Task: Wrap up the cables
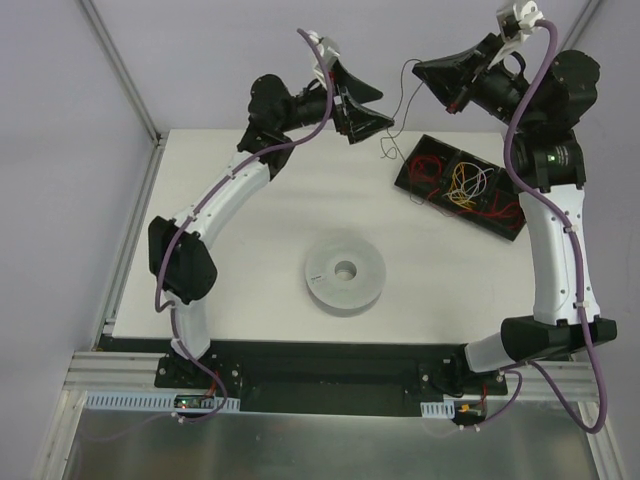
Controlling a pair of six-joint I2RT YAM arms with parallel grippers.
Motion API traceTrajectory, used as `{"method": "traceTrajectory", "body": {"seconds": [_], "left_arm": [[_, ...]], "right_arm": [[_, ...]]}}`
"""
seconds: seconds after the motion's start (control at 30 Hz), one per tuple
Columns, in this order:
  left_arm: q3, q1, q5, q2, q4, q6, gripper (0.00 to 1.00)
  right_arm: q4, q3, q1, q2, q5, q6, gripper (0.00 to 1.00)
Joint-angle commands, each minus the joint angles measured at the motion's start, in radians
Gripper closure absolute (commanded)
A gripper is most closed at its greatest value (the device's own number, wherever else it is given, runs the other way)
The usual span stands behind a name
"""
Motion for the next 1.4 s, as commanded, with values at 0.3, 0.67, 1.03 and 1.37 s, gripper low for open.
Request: {"method": "traceTrajectory", "body": {"seconds": [0.3,0.67,1.03,1.37], "left_arm": [[0.044,-0.100,0.147,0.085,0.070,-0.030,0.33],[0.079,-0.098,0.018,0.091,-0.002,-0.044,1.00],[0.146,-0.097,-0.026,0.125,-0.016,-0.064,1.00],[0.140,-0.097,-0.022,0.118,-0.031,-0.050,1.00]], "right_arm": [[0.032,-0.027,0.001,-0.043,-0.110,0.036,0.99],[-0.115,-0.206,-0.202,-0.092,-0.171,0.035,0.19],[-0.341,-0.700,-0.402,-0.179,-0.139,-0.658,0.08],[-0.274,-0.900,-0.329,-0.064,-0.093,-1.019,0.12]]}}
